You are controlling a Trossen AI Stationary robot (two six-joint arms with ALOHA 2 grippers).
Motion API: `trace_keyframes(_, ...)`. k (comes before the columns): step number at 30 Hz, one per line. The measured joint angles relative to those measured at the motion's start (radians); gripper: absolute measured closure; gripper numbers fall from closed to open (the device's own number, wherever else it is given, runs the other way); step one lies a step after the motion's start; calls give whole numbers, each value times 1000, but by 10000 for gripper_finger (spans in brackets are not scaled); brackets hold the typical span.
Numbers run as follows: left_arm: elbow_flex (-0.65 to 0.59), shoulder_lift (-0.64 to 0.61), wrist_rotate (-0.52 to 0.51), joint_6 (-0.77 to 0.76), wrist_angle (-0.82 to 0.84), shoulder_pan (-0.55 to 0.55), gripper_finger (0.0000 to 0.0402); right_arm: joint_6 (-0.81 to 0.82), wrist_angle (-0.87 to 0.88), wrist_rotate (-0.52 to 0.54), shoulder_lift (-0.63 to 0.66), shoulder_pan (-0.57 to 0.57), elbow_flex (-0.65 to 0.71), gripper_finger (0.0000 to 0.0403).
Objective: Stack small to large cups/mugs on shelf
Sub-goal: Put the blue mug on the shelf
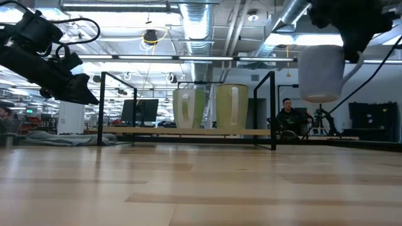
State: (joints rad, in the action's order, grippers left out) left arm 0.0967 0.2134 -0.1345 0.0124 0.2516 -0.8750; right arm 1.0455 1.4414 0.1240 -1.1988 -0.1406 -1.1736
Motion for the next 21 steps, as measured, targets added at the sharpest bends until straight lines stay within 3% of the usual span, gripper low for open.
trace_keyframes(6, 0, 0, 0, 1, -1, 0, 154, 162, -77, 34, -55, -137, 0, 342)
trace_keyframes(12, -3, 0, 9, 33, -19, 0, 154, 190, -179, 33, -200, -201, -14, 342)
trace_keyframes(21, -4, 0, 25, 53, -27, 0, 154, 185, -244, 36, -465, -212, -251, 342)
